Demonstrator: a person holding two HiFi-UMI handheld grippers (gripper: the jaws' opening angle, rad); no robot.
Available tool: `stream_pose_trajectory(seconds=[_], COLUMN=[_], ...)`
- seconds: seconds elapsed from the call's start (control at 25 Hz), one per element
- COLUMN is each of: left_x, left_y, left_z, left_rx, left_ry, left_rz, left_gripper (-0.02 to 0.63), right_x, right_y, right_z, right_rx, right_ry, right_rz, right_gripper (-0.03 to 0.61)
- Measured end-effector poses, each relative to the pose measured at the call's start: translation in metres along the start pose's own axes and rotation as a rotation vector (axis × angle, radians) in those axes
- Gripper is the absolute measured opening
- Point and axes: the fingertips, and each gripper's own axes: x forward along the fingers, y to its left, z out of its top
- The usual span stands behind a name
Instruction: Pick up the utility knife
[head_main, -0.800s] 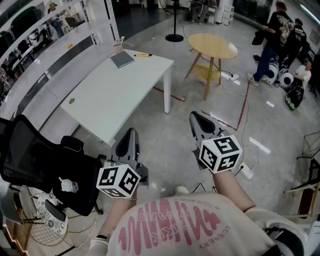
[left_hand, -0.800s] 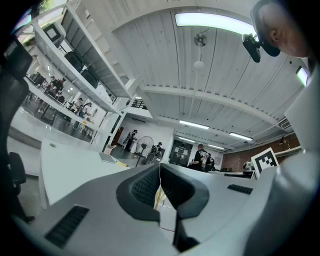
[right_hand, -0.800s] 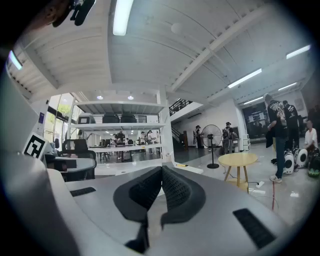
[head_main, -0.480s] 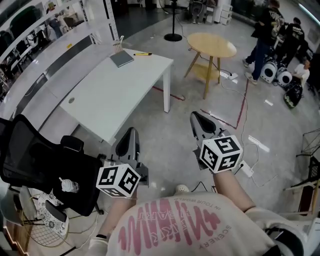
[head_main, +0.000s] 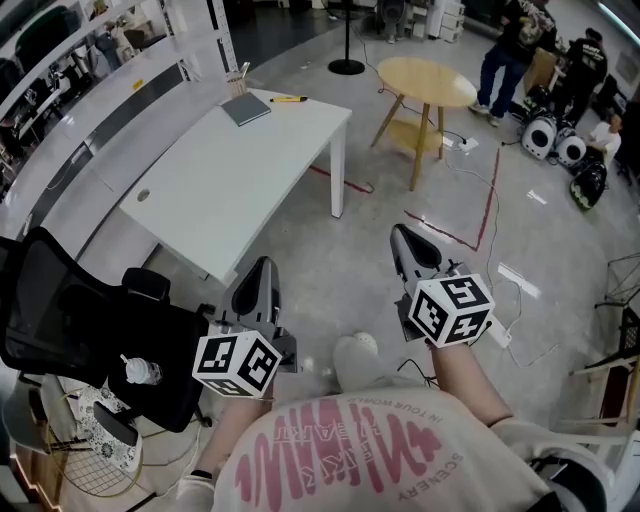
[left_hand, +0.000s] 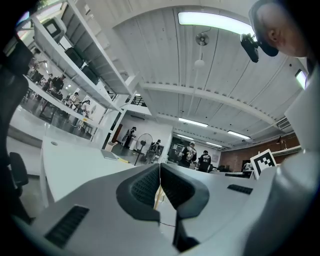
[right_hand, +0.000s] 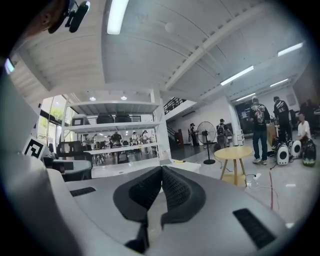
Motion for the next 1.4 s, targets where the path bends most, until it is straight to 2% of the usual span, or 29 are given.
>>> stream_pose_trajectory(seconds=[0.24, 0.48, 0.64, 0.88, 1.2, 1.4], left_x=[0.05, 0.129, 0.185, 0.255, 0.302, 0.311], left_y=[0.027, 0.041, 0.046, 0.058, 0.067, 0.076], left_z=[0.006, 0.019, 0.031, 0.046, 0.05, 0.041], left_rx=[0.005, 0.001, 0.006, -0.002, -0.023, -0.034], left_ry=[-0.007, -0.028, -0.047, -0.096, -0.117, -0.097], left_rz=[0.009, 0.035, 0.062, 0.101, 0.135, 0.148], left_gripper=[0.025, 0.025, 0.025, 0.025, 0.025, 0.025], right_x=[0.059, 0.133, 0.182, 0.245, 0.288, 0.298], right_y=[-0.016, -0.066, -0.102, -0.145, -0.178, -0.18], right_z=[0.006, 0.017, 0.039, 0.076, 0.099, 0.086], right_rx=[-0.005, 0.041, 0.087, 0.069, 0.052, 0.031], right_ry=[-0.005, 0.02, 0.017, -0.024, -0.039, -0.006], right_rz=[0.016, 0.044, 0.085, 0.14, 0.174, 0.179], right_gripper=[0.014, 0.014, 0.014, 0.014, 0.014, 0.014])
